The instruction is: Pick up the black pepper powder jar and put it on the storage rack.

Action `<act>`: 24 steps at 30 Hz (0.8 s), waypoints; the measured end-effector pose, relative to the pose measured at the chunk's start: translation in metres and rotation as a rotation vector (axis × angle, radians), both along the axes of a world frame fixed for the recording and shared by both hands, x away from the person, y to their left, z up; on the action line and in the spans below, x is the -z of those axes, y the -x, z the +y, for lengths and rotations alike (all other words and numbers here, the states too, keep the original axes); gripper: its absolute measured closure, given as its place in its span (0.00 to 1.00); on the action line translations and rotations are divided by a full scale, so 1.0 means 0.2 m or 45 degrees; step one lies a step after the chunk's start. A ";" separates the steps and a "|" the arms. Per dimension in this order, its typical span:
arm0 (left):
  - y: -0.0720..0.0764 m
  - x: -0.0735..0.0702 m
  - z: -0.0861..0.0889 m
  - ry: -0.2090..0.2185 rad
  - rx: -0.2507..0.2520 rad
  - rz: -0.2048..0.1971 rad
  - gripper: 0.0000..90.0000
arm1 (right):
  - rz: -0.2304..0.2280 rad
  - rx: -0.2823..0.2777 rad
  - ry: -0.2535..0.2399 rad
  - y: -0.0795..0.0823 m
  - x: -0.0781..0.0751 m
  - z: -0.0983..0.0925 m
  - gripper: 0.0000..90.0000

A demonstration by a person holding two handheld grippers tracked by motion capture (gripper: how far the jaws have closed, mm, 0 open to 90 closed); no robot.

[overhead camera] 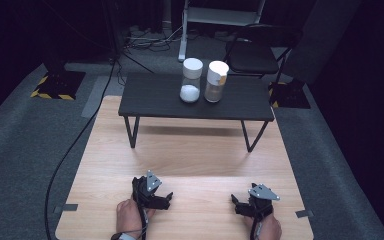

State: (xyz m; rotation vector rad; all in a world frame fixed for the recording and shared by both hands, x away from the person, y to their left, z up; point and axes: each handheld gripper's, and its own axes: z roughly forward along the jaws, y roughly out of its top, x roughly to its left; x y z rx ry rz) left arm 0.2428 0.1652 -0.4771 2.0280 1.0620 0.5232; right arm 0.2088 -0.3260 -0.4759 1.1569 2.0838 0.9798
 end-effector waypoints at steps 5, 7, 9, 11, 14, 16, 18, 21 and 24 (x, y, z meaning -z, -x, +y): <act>0.00 0.00 0.00 0.002 -0.002 -0.001 0.00 | -0.005 0.001 0.004 0.00 0.00 0.00 0.08; 0.00 0.00 0.00 0.001 -0.001 0.000 0.00 | -0.006 0.002 0.005 0.00 0.00 0.00 0.08; 0.00 0.00 0.00 0.001 -0.001 0.000 0.00 | -0.006 0.002 0.005 0.00 0.00 0.00 0.08; 0.00 0.00 0.00 0.002 -0.002 0.000 0.00 | -0.007 0.002 0.006 0.00 0.00 0.00 0.08; 0.01 0.00 0.00 0.002 -0.004 -0.001 0.00 | -0.008 0.002 0.006 0.01 0.00 0.01 0.08; 0.01 0.00 0.00 0.002 -0.004 -0.001 0.00 | -0.009 0.002 0.007 0.01 0.00 0.01 0.08; 0.00 0.00 0.00 0.002 -0.003 0.000 0.00 | -0.008 0.002 0.006 0.01 0.00 0.01 0.08; 0.00 0.00 0.00 0.001 -0.002 0.000 0.00 | -0.010 0.003 0.007 0.01 0.00 0.01 0.08; 0.00 0.00 0.00 0.002 -0.003 -0.001 0.00 | -0.009 0.004 0.006 0.01 0.00 0.01 0.08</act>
